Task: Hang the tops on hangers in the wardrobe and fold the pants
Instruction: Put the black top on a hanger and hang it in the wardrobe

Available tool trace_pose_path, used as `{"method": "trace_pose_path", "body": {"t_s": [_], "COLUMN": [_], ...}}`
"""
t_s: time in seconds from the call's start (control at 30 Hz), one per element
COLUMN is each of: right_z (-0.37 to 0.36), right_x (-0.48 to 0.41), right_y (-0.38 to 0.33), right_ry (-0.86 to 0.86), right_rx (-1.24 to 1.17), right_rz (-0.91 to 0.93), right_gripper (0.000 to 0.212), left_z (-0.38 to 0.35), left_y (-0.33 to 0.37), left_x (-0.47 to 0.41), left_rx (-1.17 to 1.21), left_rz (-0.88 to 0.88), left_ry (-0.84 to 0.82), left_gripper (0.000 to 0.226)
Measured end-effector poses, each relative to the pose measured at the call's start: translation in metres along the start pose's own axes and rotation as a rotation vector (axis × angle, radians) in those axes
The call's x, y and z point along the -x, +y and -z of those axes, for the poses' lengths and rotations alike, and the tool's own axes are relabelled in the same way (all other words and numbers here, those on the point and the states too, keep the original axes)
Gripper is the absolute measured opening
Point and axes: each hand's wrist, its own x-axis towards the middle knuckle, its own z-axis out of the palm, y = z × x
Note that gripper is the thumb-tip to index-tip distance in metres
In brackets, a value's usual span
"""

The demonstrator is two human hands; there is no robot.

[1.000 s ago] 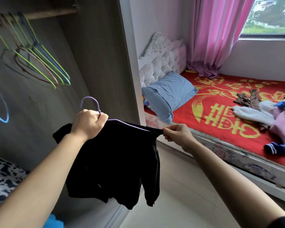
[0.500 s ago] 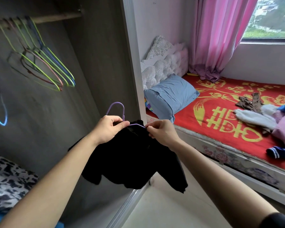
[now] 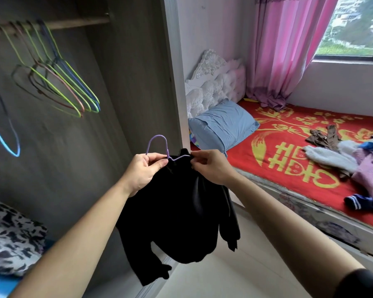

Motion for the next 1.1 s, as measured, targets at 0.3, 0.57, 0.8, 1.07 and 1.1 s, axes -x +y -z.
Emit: {"method": "trace_pose_path", "body": {"t_s": [0.3, 0.57, 0.8, 1.07, 1.1], "right_z": [0.028, 0.030, 0.032, 0.056, 0.062], "right_x": [-0.014, -0.025, -0.063, -0.074, -0.076], "right_y": [-0.020, -0.005, -0.031, -0.056, -0.057], "right_ry": [-0.102, 0.219, 0.268, 0.330, 0.351], "right_rx": [0.483, 0.237, 0.230, 0.359, 0.390], "right_rz": [0.294, 0.283, 0.386, 0.400, 0.394], "right_gripper": [0.029, 0.024, 0.021, 0.024, 0.025], "left_z": [0.004, 0.057, 0.070, 0.080, 0.084], "left_y": [0.012, -0.001, 0.006, 0.023, 0.026], "left_x": [-0.010, -0.014, -0.013, -0.026, -0.031], "left_rx": [-0.055, -0.394, -0.766, -0.744, -0.659], "left_rz": [-0.126, -0.148, -0.232, -0.493, -0.475], "left_ry": [0.106, 0.353, 0.394, 0.476, 0.455], "left_gripper": [0.016, 0.021, 0.035, 0.025, 0.023]}}
